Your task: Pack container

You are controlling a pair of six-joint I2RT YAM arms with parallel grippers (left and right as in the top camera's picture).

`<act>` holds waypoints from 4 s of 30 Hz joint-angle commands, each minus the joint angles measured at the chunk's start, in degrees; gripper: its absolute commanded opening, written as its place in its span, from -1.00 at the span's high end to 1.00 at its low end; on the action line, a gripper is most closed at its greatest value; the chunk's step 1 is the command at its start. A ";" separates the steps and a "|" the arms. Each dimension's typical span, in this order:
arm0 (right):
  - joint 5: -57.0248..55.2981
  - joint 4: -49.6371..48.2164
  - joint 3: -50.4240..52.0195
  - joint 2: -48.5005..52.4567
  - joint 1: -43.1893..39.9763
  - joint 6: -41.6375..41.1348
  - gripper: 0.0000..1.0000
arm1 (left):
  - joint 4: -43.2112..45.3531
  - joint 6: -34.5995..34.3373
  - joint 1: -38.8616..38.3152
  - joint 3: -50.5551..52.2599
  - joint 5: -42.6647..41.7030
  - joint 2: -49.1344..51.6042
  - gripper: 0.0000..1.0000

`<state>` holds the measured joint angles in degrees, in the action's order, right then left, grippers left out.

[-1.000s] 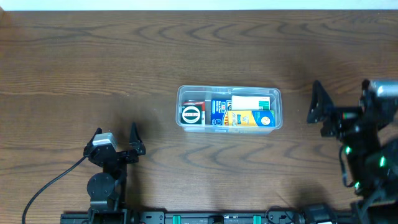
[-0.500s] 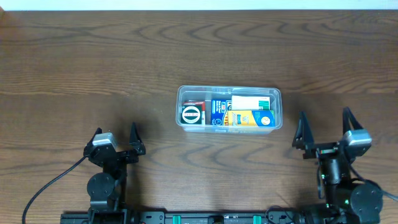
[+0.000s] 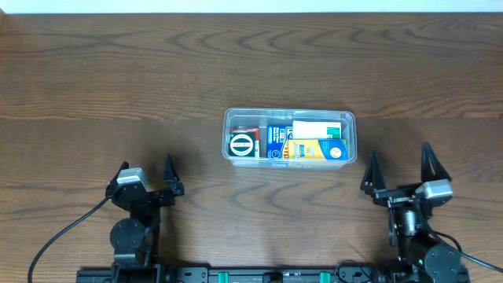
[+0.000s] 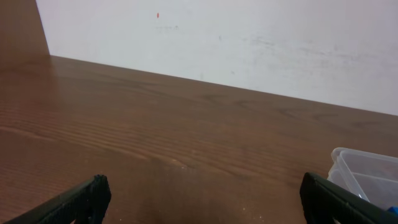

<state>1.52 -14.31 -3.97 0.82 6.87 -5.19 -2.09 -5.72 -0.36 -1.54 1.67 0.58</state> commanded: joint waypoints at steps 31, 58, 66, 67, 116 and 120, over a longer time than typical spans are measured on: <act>1.31 18.38 3.65 -0.50 -0.37 -0.31 -0.98 | -1.95 0.74 0.35 1.31 0.46 -0.31 -0.96; 1.31 18.38 3.65 -0.50 -0.37 -0.31 -0.99 | -1.95 0.74 0.35 1.31 0.46 -0.31 -0.96; 1.31 18.38 3.65 -0.50 -0.37 -0.31 -0.98 | -1.97 0.74 0.35 1.31 0.46 -0.31 -0.96; 1.31 18.38 3.65 -0.50 -0.37 -0.31 -0.99 | -1.95 0.74 0.35 1.31 0.46 -0.31 -0.96; 1.31 18.38 3.65 -0.50 -0.37 -0.31 -0.98 | -1.95 0.74 0.35 1.31 0.46 -0.31 -0.96; 1.31 18.38 3.65 -0.50 -0.37 -0.31 -0.98 | -1.95 0.74 0.35 1.31 0.46 -0.31 -0.96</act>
<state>2.24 3.81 -0.40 0.69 6.87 -5.85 -2.09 -5.74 -0.36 -1.54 1.67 0.58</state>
